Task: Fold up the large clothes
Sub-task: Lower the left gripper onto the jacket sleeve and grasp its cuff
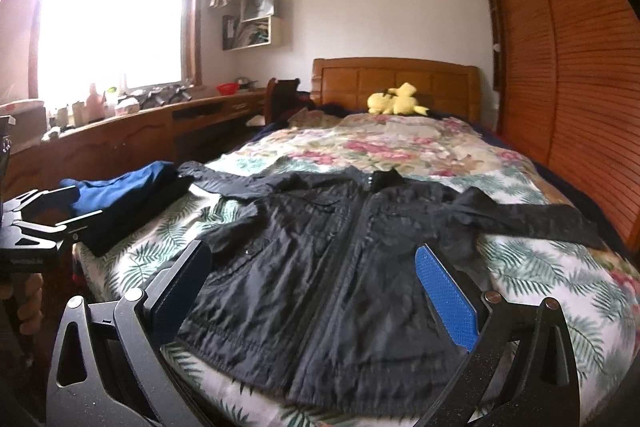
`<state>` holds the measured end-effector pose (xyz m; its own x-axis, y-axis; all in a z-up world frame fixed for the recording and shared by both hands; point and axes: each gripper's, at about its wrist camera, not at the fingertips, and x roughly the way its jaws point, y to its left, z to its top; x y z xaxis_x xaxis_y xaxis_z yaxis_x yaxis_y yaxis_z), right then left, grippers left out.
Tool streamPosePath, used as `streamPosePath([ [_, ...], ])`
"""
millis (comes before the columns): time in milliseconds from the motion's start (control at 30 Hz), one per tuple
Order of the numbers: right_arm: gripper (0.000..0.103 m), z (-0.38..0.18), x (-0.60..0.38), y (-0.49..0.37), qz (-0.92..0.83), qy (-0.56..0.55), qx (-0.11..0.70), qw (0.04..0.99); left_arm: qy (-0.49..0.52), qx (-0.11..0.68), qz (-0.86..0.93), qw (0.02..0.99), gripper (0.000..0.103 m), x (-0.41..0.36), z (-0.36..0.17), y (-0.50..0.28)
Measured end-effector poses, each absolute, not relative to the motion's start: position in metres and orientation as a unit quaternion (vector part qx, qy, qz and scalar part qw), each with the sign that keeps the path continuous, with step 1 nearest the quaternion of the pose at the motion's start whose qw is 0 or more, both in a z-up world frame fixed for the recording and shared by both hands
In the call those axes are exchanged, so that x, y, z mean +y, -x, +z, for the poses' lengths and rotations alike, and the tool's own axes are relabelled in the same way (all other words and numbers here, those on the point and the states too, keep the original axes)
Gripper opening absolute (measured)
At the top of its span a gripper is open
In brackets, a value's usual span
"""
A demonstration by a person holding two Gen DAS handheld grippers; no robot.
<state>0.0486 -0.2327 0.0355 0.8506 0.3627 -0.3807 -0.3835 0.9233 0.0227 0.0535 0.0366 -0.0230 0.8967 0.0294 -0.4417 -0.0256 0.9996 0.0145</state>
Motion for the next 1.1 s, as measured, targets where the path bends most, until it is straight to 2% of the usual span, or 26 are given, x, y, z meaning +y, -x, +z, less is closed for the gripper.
streamPosePath([
  [633, 0.103, -0.018, -0.172, -0.212, 0.261, 0.030, 0.235, 0.936, -0.006, 0.268, 0.044, 0.962, 0.103, 0.074, -0.064, -0.152],
  [1100, 0.103, -0.099, -0.143, -0.280, 0.259, 0.064, 0.310, 0.912, -0.020, 0.307, 0.048, 0.950, 0.103, 0.118, -0.088, -0.270],
])
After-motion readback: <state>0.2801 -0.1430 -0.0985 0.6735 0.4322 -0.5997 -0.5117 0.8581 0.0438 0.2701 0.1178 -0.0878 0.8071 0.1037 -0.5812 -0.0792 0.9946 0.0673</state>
